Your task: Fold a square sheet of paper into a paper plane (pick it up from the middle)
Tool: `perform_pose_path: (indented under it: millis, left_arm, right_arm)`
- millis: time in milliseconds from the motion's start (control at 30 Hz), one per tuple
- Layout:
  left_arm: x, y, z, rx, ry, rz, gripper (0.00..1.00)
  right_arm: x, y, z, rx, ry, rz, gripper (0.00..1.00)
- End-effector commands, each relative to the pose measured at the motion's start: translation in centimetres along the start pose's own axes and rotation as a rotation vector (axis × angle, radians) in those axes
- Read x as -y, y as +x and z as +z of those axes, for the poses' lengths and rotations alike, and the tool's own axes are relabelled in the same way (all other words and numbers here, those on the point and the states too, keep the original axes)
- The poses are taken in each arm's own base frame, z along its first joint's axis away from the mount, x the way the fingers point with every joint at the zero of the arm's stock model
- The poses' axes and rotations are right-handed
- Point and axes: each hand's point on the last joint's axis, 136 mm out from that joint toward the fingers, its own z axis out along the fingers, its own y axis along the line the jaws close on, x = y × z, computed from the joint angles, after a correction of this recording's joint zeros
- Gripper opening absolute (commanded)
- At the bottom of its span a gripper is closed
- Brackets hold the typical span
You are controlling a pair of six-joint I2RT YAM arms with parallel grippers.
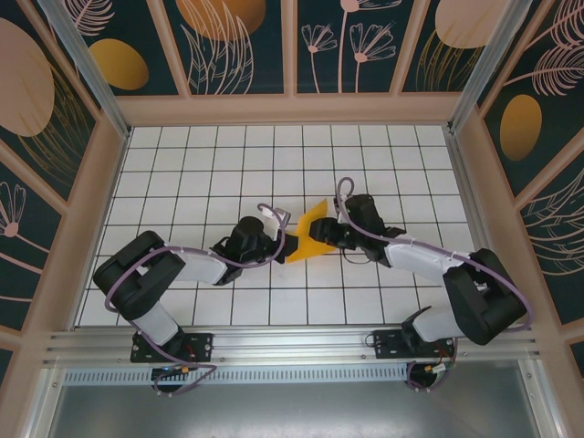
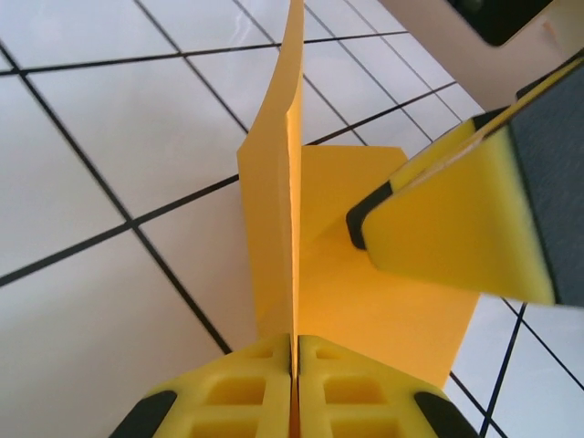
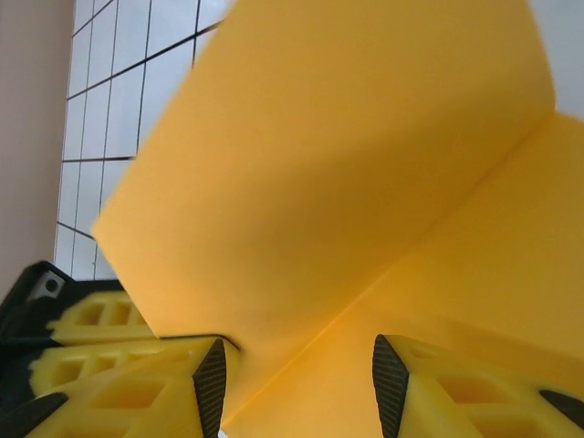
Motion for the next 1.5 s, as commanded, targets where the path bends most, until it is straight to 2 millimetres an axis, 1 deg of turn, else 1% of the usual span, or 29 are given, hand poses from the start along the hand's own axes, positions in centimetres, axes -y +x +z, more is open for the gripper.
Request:
perform_pose_path:
  millis: [0, 33, 67, 133, 233, 300, 433, 567, 700, 800, 867, 1033, 1167, 1267, 1467]
  left_arm:
    - [0.6, -0.8, 0.8, 0.031, 0.048, 0.07, 0.09]
    - [0.7, -1.0, 0.8, 0.04, 0.05, 0.069, 0.09]
    - [0.1, -0.1, 1.3, 0.018, 0.041, 0.059, 0.09]
    - [-0.3, 0.0, 1.4, 0.014, 0.024, 0.06, 0.09]
    - [-0.1, 0.1, 1.4, 0.007, 0.032, 0.064, 0.1]
    - [0.2, 0.6, 1.5, -0.007, 0.044, 0.064, 0.11]
    - [0.0, 1.5, 1.8, -0.03, 0.038, 0.051, 0.13]
    - [-0.2, 2.0, 2.0, -0.042, 0.032, 0.035, 0.14]
    - [-0.2, 2.1, 2.2, -0.052, 0.03, 0.004, 0.18]
    - [-0.1, 2.0, 2.0, -0.052, 0.03, -0.033, 0.22]
    - [0.0, 1.9, 1.8, -0.052, 0.03, -0.063, 0.23]
    - [0.2, 2.1, 1.5, -0.053, 0.04, -0.1, 0.23]
    - [0.3, 2.3, 1.6, -0.058, 0.051, -0.113, 0.18]
    - [0.8, 2.5, 1.7, -0.062, 0.087, -0.136, 0.18]
    - [0.9, 3.1, 1.8, -0.073, 0.104, -0.171, 0.23]
  right_arm:
    - [0.8, 0.2, -0.6, 0.024, 0.02, 0.01, 0.49]
    - [0.9, 0.4, -0.6, 0.02, 0.019, 0.016, 0.49]
    - [1.0, 0.7, -0.5, 0.014, 0.018, 0.023, 0.49]
    - [1.3, 1.0, -0.5, 0.005, 0.017, 0.034, 0.49]
    - [1.7, 1.6, -0.4, -0.006, 0.022, 0.048, 0.49]
    - [2.3, 2.0, -0.2, -0.016, 0.033, 0.061, 0.49]
    - [3.2, 3.0, 0.1, -0.036, 0.044, 0.085, 0.48]
    - [3.8, 3.7, 0.3, -0.051, 0.054, 0.101, 0.47]
    - [4.5, 4.0, 0.6, -0.062, 0.078, 0.111, 0.46]
    - [5.0, 4.2, 0.8, -0.07, 0.096, 0.123, 0.45]
    - [5.3, 4.4, 1.0, -0.076, 0.104, 0.129, 0.45]
    - [5.4, 4.5, 1.2, -0.081, 0.107, 0.134, 0.44]
    - [5.4, 4.5, 1.2, -0.08, 0.109, 0.135, 0.44]
    - [5.5, 4.4, 1.2, -0.078, 0.111, 0.135, 0.44]
    - [5.9, 4.6, 1.3, -0.082, 0.127, 0.143, 0.43]
